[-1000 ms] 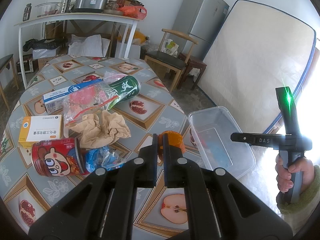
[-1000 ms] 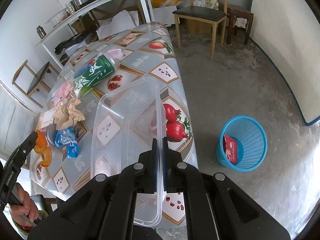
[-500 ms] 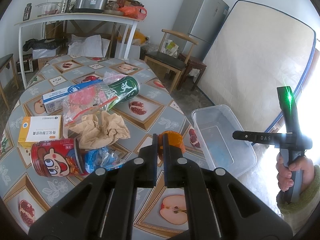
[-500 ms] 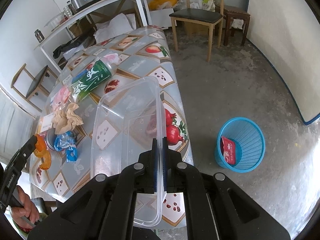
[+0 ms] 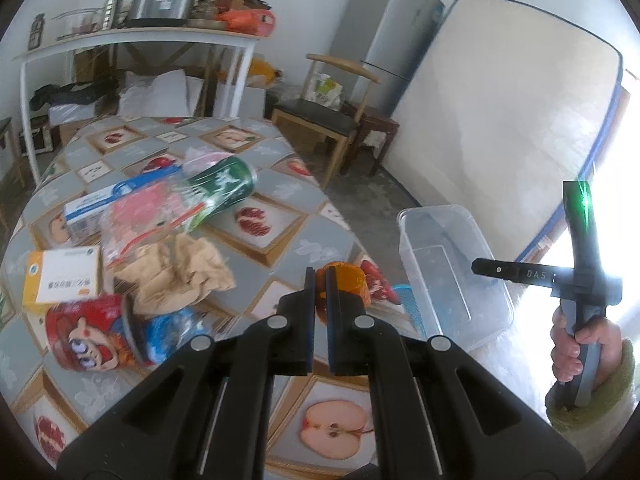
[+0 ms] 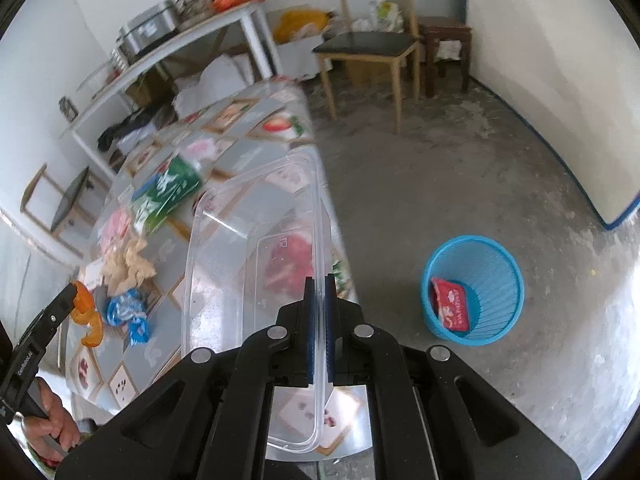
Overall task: Collect trash
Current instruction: 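Carry the orange peel and clear box over the blue wastebasket and open both tools, then return both tools to the table toward the red can and blue bag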
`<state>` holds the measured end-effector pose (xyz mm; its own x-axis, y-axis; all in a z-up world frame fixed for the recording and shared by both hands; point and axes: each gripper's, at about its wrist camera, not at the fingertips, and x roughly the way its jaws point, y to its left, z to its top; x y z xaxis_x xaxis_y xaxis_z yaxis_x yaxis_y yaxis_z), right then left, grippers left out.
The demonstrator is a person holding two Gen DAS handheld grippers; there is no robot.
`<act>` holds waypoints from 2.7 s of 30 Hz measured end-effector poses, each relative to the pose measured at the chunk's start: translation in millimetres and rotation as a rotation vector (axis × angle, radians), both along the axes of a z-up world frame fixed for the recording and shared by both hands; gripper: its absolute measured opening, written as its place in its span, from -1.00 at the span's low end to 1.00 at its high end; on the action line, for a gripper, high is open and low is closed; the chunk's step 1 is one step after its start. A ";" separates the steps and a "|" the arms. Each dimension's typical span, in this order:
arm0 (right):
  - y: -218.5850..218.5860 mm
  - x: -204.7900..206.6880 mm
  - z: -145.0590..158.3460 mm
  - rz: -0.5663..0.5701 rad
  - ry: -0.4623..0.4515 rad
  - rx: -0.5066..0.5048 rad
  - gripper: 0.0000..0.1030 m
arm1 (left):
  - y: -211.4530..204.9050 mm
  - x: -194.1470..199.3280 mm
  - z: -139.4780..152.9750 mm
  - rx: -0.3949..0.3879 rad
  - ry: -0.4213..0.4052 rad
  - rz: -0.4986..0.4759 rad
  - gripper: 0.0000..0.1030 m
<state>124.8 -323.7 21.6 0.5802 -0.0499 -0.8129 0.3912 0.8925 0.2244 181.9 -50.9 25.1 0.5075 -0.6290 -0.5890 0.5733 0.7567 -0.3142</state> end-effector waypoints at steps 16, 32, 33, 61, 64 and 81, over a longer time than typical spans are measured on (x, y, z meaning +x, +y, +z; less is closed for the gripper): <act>-144.7 -122.9 -30.1 -0.441 0.012 -0.008 -0.91 | -184.9 15.7 4.1 0.044 0.113 -0.379 -0.94; -270.6 -76.5 -185.0 -0.561 0.185 0.163 -0.30 | -399.3 40.8 -92.4 0.214 0.293 -0.490 -0.27; -276.0 -75.2 -192.3 -0.572 0.185 0.151 -0.05 | -401.0 42.4 -91.4 0.200 0.283 -0.473 -0.11; -132.0 -118.2 -73.1 -0.334 -0.079 0.060 0.17 | -133.5 -53.6 2.5 0.131 -0.029 -0.323 0.48; -101.0 -90.7 -47.7 -0.204 -0.112 0.061 0.18 | -89.9 -57.1 0.2 0.135 -0.053 -0.240 0.51; 108.2 46.1 -13.2 0.397 -0.070 0.194 0.25 | 108.8 -65.5 -50.1 0.112 -0.024 0.211 0.56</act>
<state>170.9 -215.4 8.4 0.5773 0.3372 -0.7436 0.0048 0.9093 0.4160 116.5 57.9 -25.0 0.6357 -0.4390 -0.6350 0.4051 0.8899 -0.2097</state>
